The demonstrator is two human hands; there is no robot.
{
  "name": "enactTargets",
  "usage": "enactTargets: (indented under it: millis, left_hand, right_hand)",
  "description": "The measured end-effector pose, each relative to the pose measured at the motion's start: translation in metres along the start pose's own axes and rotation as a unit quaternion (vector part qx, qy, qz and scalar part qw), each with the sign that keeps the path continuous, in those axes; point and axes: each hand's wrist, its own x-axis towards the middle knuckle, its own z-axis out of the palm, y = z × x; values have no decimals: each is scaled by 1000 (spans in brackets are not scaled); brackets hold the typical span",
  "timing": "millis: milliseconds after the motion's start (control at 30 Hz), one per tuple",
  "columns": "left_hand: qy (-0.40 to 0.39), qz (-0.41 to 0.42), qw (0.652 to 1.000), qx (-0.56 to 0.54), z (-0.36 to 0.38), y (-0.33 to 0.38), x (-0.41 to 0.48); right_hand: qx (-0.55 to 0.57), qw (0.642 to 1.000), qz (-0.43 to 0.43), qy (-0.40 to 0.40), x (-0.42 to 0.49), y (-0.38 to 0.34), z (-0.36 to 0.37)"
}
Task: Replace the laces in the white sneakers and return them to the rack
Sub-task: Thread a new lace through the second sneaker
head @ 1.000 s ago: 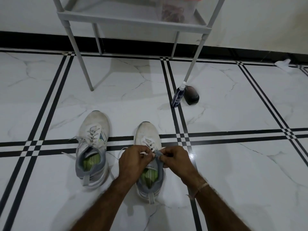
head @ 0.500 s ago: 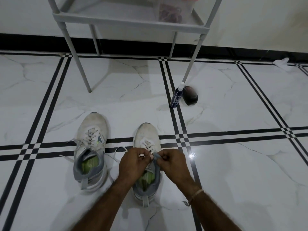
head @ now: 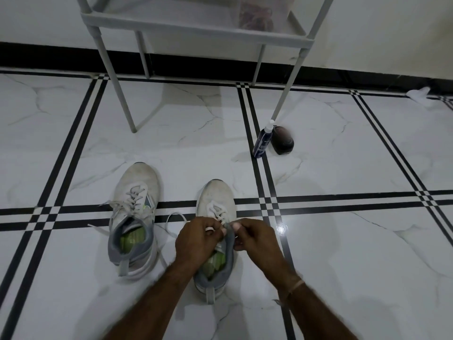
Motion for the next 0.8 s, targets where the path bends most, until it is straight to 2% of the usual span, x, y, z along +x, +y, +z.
enactTargets:
  millis: [67, 133, 267, 300, 367, 400, 433, 467, 533, 567, 600, 667, 733, 767, 800]
  left_hand:
    - [-17, -1, 1000, -16, -1, -2, 1]
    - [-30, 1, 999, -12, -2, -2, 3]
    - [-63, 35, 997, 25, -3, -8, 3]
    - [-69, 47, 996, 33, -5, -9, 2]
    - [-69, 56, 995, 51, -8, -13, 1]
    - [-56, 52, 995, 62, -11, -14, 0]
    - [-38, 44, 996, 62, -13, -15, -1]
    - [-16, 38, 998, 46, -14, -15, -2]
    - [22, 13, 1000, -11, -16, -13, -5]
    - [30, 3, 999, -27, -15, -11, -6]
    - [33, 3, 999, -28, -15, -9, -8]
    - [39, 6, 999, -23, -14, -5, -10]
    - [47, 6, 999, -18, -13, -6, -10]
    - [51, 5, 999, -11, -13, -8, -11]
    - [54, 7, 998, -1, -13, -8, -12]
  right_hand:
    - [101, 992, 71, -23, 1, -6, -7]
    - [145, 984, 95, -32, 1, -8, -9]
    - [78, 994, 72, -11, 0, -7, 3]
    - [97, 992, 74, 10, 3, -9, 2]
    - [272, 952, 112, 87, 16, -27, -19]
    - [385, 905, 115, 140, 24, -37, -37]
    - [448, 869, 94, 186, 31, -42, -59]
    - [440, 870, 56, 214, 35, -46, -77]
    - [207, 955, -51, 206, 40, -45, -90]
    - [74, 983, -85, 145, 37, -36, -81]
    - [-26, 993, -93, 63, 34, -22, -65]
    - [-158, 983, -83, -42, 21, 6, -29]
    - [-152, 984, -87, -28, 14, 15, -8]
    - [-99, 993, -67, -1, 14, 8, -10]
    - [1, 999, -29, 32, 17, -4, -20]
